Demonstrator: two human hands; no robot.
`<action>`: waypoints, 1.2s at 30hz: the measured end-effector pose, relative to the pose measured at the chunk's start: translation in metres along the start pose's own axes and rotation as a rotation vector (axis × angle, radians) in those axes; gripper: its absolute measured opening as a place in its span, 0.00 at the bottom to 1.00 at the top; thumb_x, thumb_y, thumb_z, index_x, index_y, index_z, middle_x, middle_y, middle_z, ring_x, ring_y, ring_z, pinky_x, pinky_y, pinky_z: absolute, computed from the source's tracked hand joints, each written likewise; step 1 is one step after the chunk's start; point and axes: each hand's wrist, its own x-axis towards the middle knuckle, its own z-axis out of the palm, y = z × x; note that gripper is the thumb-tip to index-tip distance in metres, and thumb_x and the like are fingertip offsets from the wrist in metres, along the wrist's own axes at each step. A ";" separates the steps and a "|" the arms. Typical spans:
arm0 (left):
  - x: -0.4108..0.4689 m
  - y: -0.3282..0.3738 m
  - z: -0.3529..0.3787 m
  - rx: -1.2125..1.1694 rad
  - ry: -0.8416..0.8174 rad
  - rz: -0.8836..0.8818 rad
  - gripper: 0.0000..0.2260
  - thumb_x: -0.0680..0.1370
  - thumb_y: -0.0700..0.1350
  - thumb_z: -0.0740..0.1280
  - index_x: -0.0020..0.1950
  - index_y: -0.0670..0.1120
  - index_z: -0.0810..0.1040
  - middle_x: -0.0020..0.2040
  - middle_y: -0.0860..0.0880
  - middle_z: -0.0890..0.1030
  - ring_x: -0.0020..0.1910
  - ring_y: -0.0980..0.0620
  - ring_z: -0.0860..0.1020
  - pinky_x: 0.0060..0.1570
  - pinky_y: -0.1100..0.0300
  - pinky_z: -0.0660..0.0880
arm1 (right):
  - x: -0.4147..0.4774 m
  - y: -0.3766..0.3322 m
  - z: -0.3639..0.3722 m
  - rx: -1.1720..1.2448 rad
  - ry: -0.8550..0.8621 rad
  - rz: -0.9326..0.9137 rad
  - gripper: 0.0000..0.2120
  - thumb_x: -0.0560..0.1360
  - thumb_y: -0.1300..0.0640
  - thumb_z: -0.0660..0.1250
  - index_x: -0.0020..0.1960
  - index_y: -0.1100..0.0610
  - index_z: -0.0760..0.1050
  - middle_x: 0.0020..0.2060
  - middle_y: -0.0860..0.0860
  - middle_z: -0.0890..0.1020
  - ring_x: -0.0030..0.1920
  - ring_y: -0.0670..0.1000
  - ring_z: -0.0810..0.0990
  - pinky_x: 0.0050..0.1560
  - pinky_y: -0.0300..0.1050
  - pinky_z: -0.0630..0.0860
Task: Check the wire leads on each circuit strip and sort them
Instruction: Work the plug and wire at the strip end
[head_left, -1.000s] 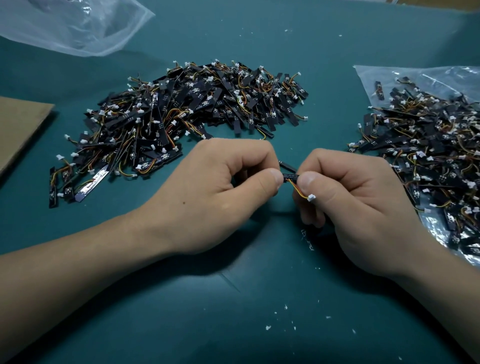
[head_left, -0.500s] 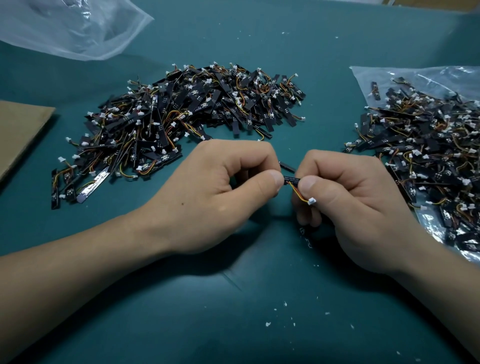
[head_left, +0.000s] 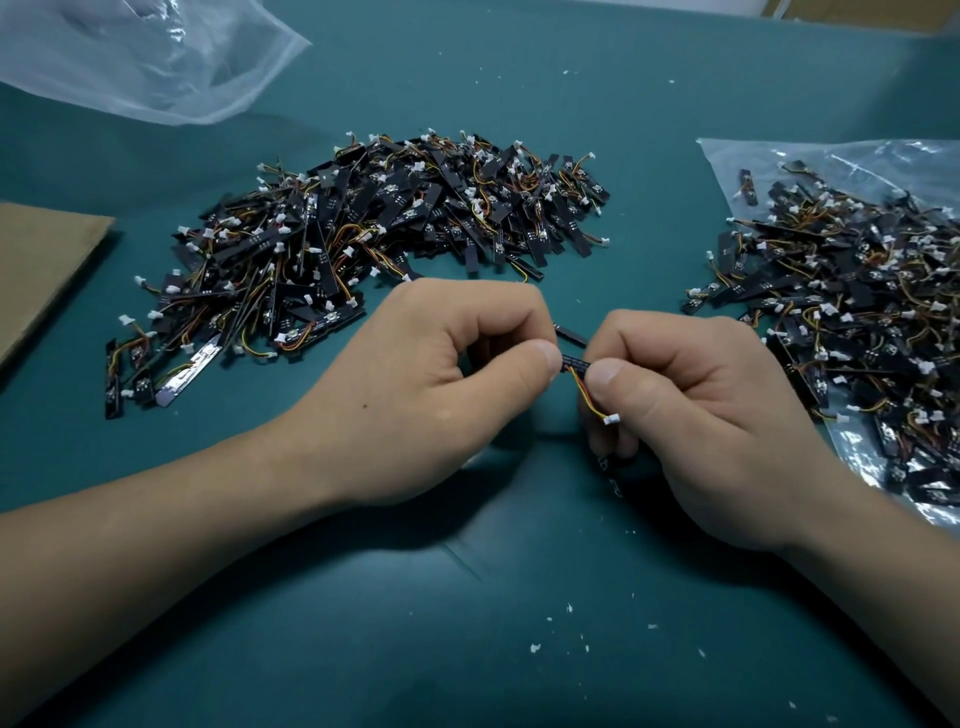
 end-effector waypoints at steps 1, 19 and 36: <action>0.000 0.000 0.000 -0.006 0.001 -0.002 0.10 0.79 0.41 0.66 0.37 0.45 0.76 0.29 0.51 0.72 0.29 0.59 0.67 0.32 0.67 0.65 | 0.000 0.000 0.000 0.004 0.003 -0.001 0.12 0.77 0.51 0.61 0.36 0.50 0.74 0.27 0.49 0.79 0.27 0.49 0.76 0.31 0.40 0.71; -0.001 0.000 0.000 -0.016 0.031 0.000 0.11 0.78 0.41 0.66 0.35 0.44 0.75 0.27 0.52 0.70 0.28 0.58 0.67 0.31 0.66 0.64 | 0.001 0.001 -0.001 -0.026 -0.052 0.009 0.12 0.79 0.57 0.63 0.36 0.48 0.73 0.28 0.45 0.81 0.28 0.52 0.77 0.32 0.48 0.73; 0.000 -0.006 0.006 0.394 0.163 -0.098 0.12 0.79 0.55 0.59 0.54 0.57 0.82 0.64 0.65 0.78 0.68 0.59 0.70 0.64 0.51 0.58 | 0.000 0.015 0.001 0.110 0.243 -0.077 0.12 0.84 0.60 0.61 0.63 0.50 0.78 0.31 0.49 0.77 0.30 0.46 0.73 0.36 0.35 0.69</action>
